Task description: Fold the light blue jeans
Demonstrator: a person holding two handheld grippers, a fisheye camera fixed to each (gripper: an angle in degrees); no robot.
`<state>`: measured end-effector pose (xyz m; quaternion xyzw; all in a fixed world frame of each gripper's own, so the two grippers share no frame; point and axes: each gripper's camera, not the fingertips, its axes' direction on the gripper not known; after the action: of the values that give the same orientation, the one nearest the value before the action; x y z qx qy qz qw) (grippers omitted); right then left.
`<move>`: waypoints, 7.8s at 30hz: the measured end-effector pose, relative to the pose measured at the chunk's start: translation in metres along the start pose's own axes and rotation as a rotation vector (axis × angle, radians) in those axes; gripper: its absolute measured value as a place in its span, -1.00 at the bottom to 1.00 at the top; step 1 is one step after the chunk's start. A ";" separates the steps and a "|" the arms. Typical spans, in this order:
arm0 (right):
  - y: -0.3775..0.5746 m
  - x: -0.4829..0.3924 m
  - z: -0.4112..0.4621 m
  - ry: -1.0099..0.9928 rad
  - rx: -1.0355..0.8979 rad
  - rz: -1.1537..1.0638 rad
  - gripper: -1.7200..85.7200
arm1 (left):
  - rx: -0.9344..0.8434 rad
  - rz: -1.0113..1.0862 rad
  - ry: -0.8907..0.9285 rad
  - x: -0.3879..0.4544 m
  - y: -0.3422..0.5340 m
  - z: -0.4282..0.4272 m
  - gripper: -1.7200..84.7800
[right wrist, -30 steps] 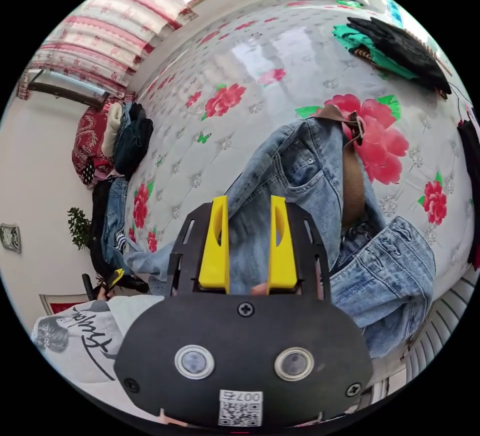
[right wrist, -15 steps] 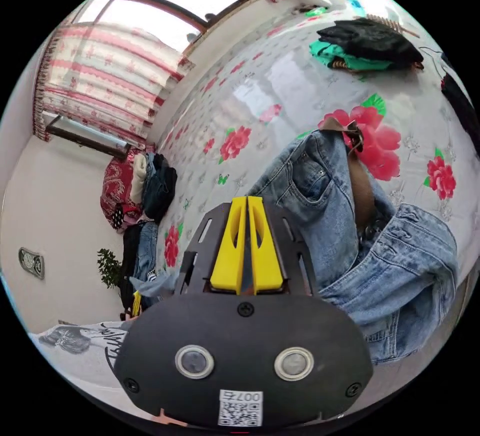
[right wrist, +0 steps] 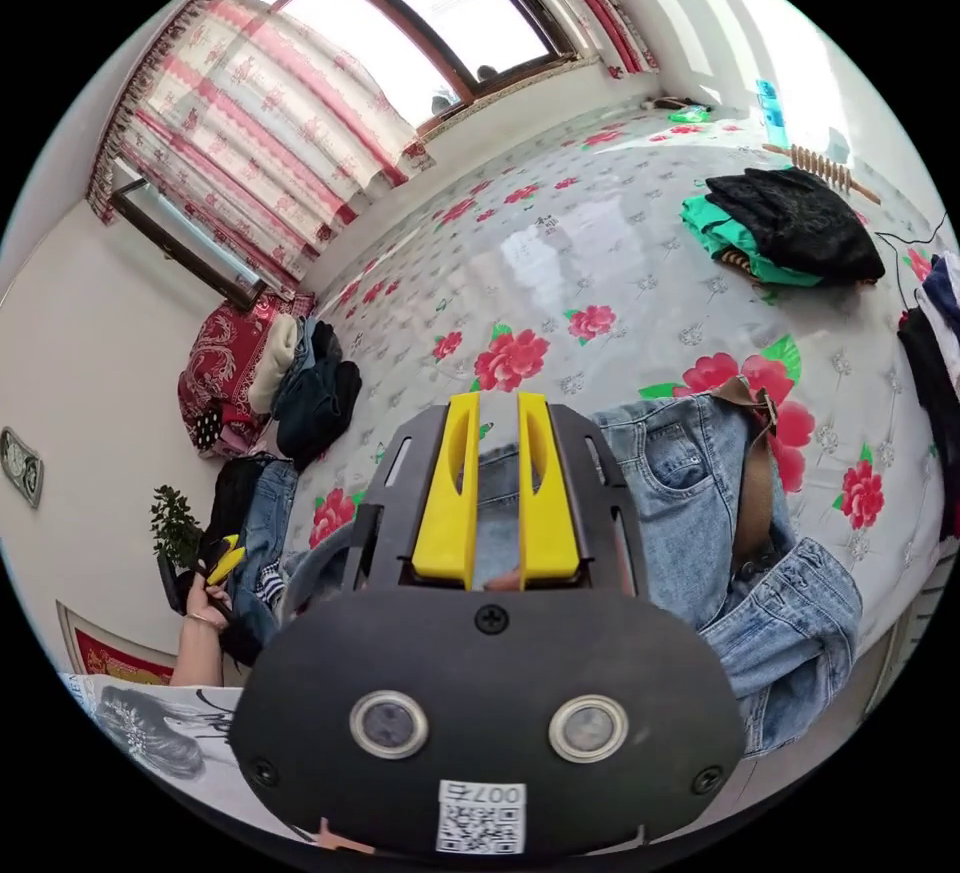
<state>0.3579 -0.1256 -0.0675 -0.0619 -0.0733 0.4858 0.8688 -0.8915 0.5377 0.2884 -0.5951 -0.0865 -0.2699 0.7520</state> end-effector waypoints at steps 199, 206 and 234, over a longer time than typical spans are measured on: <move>0.214 0.202 -0.145 0.133 0.093 0.605 -0.77 | -0.462 0.302 -0.551 0.067 0.125 0.151 -0.98; 0.194 -0.008 -0.103 0.292 -0.096 -0.449 -0.81 | -0.535 0.547 -0.052 0.195 0.175 0.204 -0.97; 0.100 0.126 -0.059 0.103 -0.066 0.454 -0.76 | -0.792 0.967 0.031 0.292 0.248 0.329 -0.98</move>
<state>0.3506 0.0321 -0.1348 -0.1299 -0.0291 0.6622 0.7374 -0.4571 0.7950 0.3010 -0.7966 0.3104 0.0808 0.5125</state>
